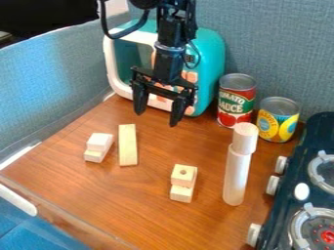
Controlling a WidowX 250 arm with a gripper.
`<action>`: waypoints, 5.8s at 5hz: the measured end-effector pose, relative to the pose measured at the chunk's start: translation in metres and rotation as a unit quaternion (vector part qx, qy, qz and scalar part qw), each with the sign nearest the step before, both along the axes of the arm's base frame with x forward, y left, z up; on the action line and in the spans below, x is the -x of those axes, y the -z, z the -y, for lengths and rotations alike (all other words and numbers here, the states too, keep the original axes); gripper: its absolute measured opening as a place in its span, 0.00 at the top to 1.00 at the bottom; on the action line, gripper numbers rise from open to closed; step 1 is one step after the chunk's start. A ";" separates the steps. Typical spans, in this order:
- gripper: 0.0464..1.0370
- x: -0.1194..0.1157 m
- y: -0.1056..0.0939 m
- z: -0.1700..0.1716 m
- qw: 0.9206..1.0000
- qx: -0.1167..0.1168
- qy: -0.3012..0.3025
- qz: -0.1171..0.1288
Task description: Moved the small box to the left side of the table
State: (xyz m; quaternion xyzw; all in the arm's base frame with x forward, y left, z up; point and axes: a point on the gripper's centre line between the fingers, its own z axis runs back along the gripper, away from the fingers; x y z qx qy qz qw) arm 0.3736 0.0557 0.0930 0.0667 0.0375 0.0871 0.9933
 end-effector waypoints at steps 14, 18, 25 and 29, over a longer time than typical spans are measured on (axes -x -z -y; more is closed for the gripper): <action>0.04 0.028 0.058 0.051 0.994 0.041 -0.097 0.015; 0.51 0.029 0.065 0.051 0.992 0.058 -0.106 0.027; 0.51 0.044 0.044 -0.060 0.978 0.034 -0.202 -0.046; 0.51 0.033 0.028 -0.081 0.977 0.039 -0.207 -0.027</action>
